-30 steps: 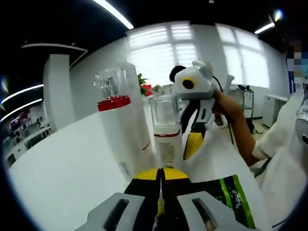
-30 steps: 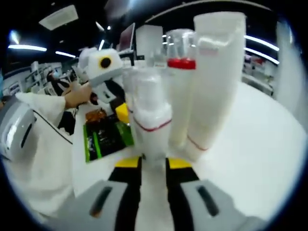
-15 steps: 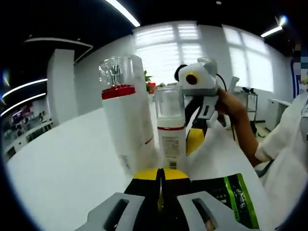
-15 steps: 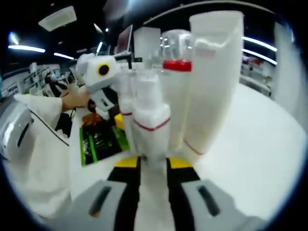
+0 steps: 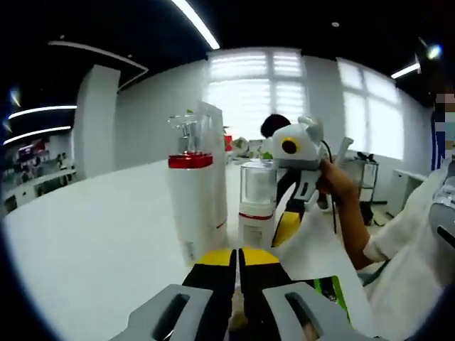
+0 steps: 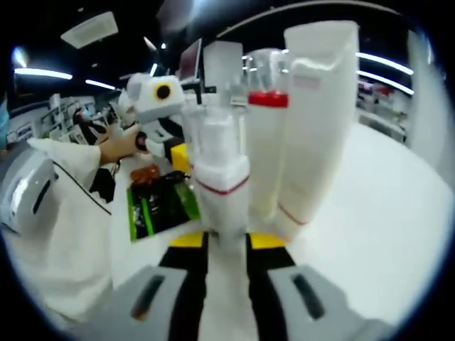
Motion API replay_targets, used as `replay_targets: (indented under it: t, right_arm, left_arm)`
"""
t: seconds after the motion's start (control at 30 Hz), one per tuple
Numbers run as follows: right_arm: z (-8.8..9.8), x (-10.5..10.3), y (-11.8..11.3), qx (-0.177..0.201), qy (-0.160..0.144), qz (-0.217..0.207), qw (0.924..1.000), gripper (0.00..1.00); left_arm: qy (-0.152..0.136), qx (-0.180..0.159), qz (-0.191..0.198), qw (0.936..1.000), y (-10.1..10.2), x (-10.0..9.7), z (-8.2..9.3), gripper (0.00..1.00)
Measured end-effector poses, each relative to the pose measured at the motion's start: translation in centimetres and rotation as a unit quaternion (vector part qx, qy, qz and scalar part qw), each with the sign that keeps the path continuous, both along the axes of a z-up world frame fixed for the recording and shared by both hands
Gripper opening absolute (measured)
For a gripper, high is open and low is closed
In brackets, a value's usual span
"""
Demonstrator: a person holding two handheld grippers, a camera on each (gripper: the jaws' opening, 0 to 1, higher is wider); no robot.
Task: Arrange the skincare products in the storage area until every visible bottle or jar stands upright without overlapping.
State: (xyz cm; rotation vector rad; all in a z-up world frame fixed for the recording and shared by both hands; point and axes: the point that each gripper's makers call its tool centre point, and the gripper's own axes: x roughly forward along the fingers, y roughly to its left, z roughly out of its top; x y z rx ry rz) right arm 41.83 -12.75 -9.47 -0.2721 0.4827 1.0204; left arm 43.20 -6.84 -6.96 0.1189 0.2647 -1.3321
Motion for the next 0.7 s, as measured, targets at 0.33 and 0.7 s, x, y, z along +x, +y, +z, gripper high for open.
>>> replay_targets:
  t: [0.33,0.7]
  right_arm:
    - [0.1,0.4,0.2,-0.018,-0.015,-0.025,0.9994,0.19]
    - [0.1,1.6,0.5,-0.029,-0.028,-0.062,0.9972,0.19]
  left_arm:
    - [-0.023,0.013,-0.036,0.9990,-0.9,-1.9,-0.9,0.03]
    - [-0.024,0.017,-0.013,0.9995,-0.5,-0.4,-1.1,0.03]
